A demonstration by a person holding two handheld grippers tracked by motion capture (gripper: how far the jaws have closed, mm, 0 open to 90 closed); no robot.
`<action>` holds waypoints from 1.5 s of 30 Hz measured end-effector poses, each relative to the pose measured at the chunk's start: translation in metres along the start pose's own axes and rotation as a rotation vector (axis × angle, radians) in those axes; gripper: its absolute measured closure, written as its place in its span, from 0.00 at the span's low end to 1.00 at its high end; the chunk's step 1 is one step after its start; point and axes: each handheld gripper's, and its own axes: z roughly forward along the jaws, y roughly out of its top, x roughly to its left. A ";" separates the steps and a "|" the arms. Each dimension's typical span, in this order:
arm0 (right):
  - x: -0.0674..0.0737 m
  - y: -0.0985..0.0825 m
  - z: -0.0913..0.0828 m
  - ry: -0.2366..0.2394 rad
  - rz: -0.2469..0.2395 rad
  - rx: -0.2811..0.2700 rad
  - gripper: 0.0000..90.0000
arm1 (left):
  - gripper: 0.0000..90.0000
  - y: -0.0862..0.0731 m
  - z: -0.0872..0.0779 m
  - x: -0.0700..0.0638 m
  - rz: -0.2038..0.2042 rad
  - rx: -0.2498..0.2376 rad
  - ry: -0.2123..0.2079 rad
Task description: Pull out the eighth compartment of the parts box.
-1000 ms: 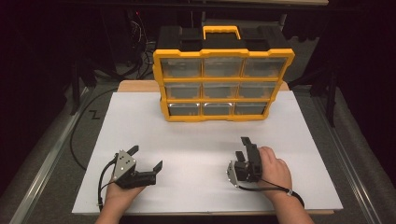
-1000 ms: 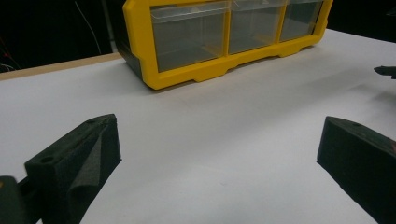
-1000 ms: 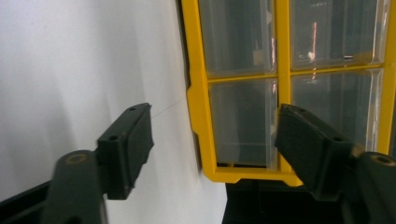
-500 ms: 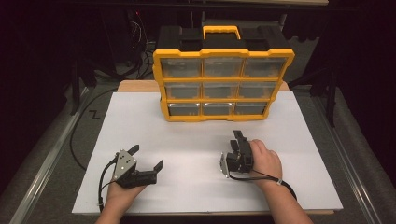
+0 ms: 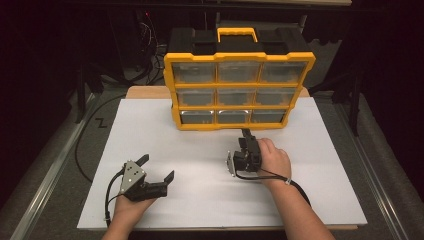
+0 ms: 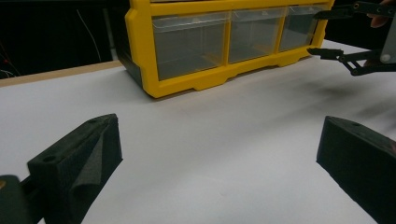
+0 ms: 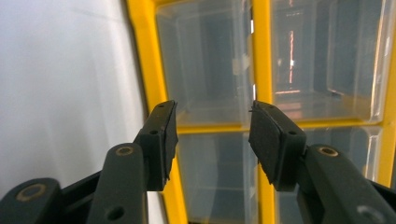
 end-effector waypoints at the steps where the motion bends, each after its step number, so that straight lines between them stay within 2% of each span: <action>1: -0.002 0.002 0.002 0.001 0.004 0.004 0.61 | 0.01 0.000 0.000 0.000 0.000 0.001 -0.001; 14: -0.020 0.012 0.029 -0.013 -0.019 0.006 0.65 | 0.01 -0.001 0.001 0.000 -0.004 0.005 -0.016; 16: -0.021 0.013 0.034 -0.018 -0.001 0.013 0.67 | 0.01 -0.001 0.001 -0.001 -0.002 0.008 -0.017; 18: -0.023 0.015 0.038 -0.021 -0.027 0.013 0.69 | 0.01 0.000 0.001 -0.001 -0.006 0.005 -0.018; 23: -0.023 0.021 0.046 -0.031 -0.028 0.005 0.73 | 0.01 -0.001 0.001 0.000 -0.013 0.003 -0.016; 24: -0.024 0.022 0.049 -0.039 -0.052 -0.001 0.74 | 0.01 -0.001 0.000 0.000 -0.014 0.003 -0.016; 25: -0.024 0.023 0.051 -0.035 -0.037 0.004 0.74 | 0.01 -0.001 0.000 0.000 -0.017 0.000 -0.017; 27: -0.026 0.025 0.054 -0.039 -0.067 0.004 0.76 | 0.01 0.000 -0.001 0.000 -0.017 -0.002 -0.018; 31: -0.023 0.028 0.061 -0.030 -0.091 0.006 0.77 | 0.01 0.000 -0.002 0.001 -0.020 -0.005 -0.020; 32: -0.022 0.028 0.062 -0.029 -0.076 0.010 0.78 | 0.01 0.000 -0.002 0.001 -0.020 -0.007 -0.021; 35: -0.023 0.028 0.066 -0.035 -0.092 0.015 0.78 | 0.01 0.000 -0.002 0.001 -0.021 -0.008 -0.023; 36: -0.022 0.028 0.067 -0.029 -0.068 0.022 0.79 | 0.01 0.000 -0.003 0.001 -0.022 -0.009 -0.025; 40: -0.021 0.029 0.069 -0.030 -0.081 0.024 0.81 | 0.01 0.000 -0.003 0.001 -0.020 -0.007 -0.030; 45: -0.015 0.030 0.072 -0.066 -0.079 0.028 0.84 | 0.01 0.000 -0.002 0.001 -0.022 -0.009 -0.030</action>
